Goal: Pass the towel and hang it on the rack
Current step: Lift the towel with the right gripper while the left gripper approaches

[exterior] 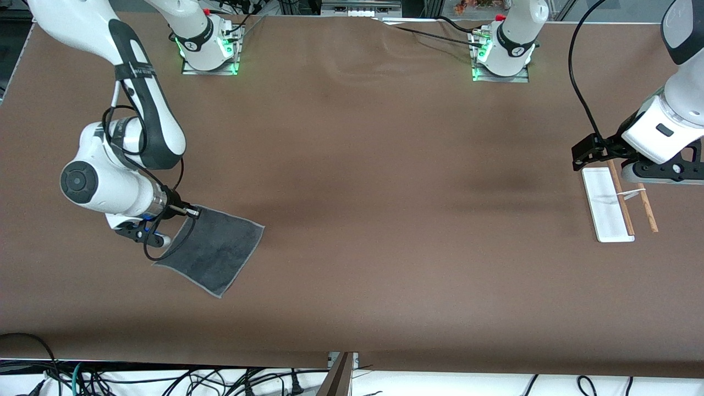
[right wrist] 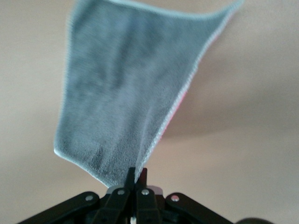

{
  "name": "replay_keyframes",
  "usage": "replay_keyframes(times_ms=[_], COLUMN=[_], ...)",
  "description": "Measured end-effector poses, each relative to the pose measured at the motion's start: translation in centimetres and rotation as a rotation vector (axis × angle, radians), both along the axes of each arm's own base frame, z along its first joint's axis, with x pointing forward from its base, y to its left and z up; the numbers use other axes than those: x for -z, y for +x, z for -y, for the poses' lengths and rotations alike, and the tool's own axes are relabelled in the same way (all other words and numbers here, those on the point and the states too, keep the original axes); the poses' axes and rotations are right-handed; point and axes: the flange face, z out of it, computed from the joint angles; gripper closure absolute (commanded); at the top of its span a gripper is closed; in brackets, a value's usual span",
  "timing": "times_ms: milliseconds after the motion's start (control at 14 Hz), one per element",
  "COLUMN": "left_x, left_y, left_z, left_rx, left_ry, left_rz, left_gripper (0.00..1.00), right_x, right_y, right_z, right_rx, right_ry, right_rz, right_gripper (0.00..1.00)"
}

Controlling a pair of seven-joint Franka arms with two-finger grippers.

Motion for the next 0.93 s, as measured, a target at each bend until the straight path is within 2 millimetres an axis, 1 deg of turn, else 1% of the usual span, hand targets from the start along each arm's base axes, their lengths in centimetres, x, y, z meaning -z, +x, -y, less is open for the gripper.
replay_keyframes(times_ms=[143,286,429,571,714,929], left_x=[0.0,0.0,0.0,0.2,0.7,2.2], left_y=[0.0,0.0,0.0,-0.1,-0.4,-0.9], left_z=[0.0,0.0,0.0,0.2,1.6,3.8], left_rx=[0.0,0.0,0.0,0.005,0.029,0.072], left_ry=[0.0,0.0,0.0,0.001,0.002,0.006], left_rz=[-0.001,-0.001,-0.003,-0.01,-0.047,-0.121], left_gripper=[0.0,0.0,0.0,0.0,0.0,0.0], right_x=[-3.7,-7.1,-9.5,-11.5,-14.2,-17.9], right_y=[0.6,0.7,0.4,-0.4,-1.3,-2.6], right_z=[-1.4,-3.0,-5.1,-7.7,-10.7,-14.9], right_rx=[-0.03,-0.044,-0.041,-0.032,0.016,0.134], right_ry=[0.004,0.003,-0.003,-0.002,0.049,0.158], right_rz=[-0.024,-0.043,-0.056,-0.077,-0.106,-0.148], right_gripper=[1.0,1.0,1.0,1.0,1.0,1.0])
